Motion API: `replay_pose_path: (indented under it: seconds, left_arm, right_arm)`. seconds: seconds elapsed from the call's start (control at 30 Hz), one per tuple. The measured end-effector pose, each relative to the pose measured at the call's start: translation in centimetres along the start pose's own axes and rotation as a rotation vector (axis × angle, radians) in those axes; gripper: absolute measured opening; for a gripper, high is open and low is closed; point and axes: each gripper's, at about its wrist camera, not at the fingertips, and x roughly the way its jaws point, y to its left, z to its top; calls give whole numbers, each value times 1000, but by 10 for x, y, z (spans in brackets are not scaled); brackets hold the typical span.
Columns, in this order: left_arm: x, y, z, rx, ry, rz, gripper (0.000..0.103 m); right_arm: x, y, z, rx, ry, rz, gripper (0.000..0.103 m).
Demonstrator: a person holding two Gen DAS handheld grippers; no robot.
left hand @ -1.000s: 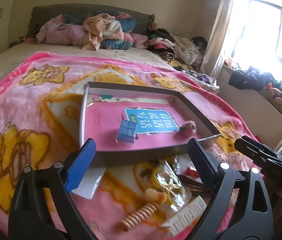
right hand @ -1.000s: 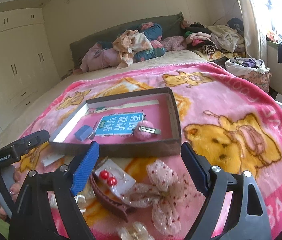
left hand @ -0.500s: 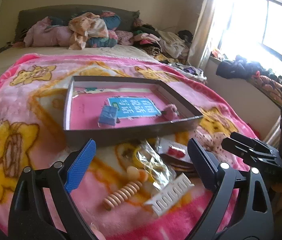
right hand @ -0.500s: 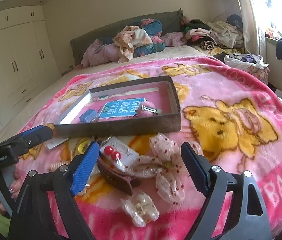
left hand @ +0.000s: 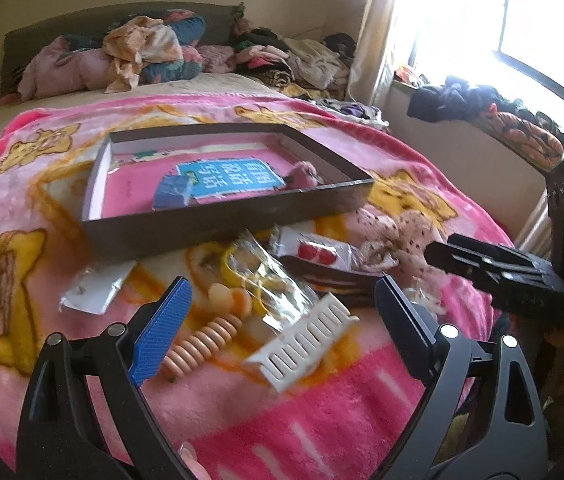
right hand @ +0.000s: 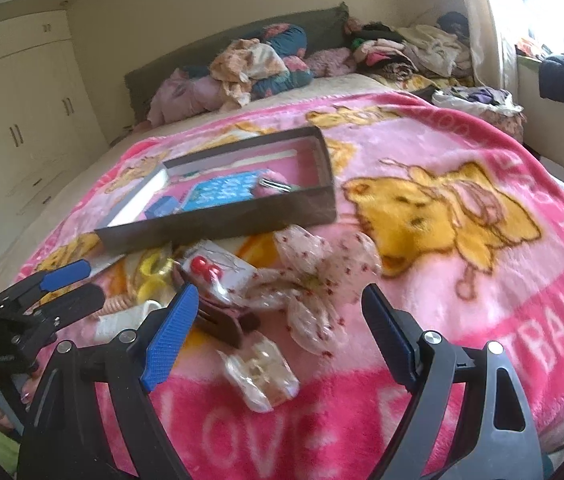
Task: Organize jewelry
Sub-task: 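Withdraw both grippers from the box toward the remaining accessories, then grasp the white claw clip with the left gripper while the right grasps the sheer bow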
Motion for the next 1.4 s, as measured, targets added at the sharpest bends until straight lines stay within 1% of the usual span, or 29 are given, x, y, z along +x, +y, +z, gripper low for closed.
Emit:
replay_pose_path:
  seconds: [0.2,0.47,0.53,0.67,0.73,0.8,0.93,0.97,1.03,1.1,1.17,1.2,1.27,1.37,1.4]
  left_arm:
    - [10,-10,-9,46,57,-4,84]
    - [21,-19,-16,94,104,-6,83]
    - [24,-22,-18,108,118,-6,78]
    - [33,-27,-19,126,139,30,76]
    - [36,-27,-20,121,141,39,68]
    - [39,-26,-19,113,148,44,65]
    - [44,-26,-22,115,170,54,53]
    - [45,-25,-23,115,174,52,53]
    - [44,-25,-24,119,172,52,52]
    - [43,-25,-24,121,172,46,52]
    - [42,-26,-24,119,172,39,52]
    - [41,-26,-23,118,174,33,52]
    - [40,-27,-23,114,177,21,52]
    - [36,-28,-22,104,179,3,52]
    - [34,-29,-22,101,179,-3,52]
  right_arm:
    - [10,-16,-4,60,64,-25,81]
    - [19,-23,-5,101,104,-39,81]
    - [21,-24,-4,107,106,-41,81]
    - [25,-22,-1,102,108,-41,81]
    - [28,-21,0,94,110,-42,81]
    - [33,-20,1,94,119,-42,81]
    - [42,-23,3,106,139,-48,71]
    - [43,-23,3,108,142,-50,66]
    - [45,-24,4,111,146,-49,61]
    - [45,-26,3,118,148,-47,53]
    - [44,-29,2,128,147,-33,39]
    - [43,-31,1,136,146,-22,36]
    - [41,-34,0,151,145,3,20]
    - [35,-35,-3,157,136,23,12]
    - [32,-36,-3,160,123,28,11]
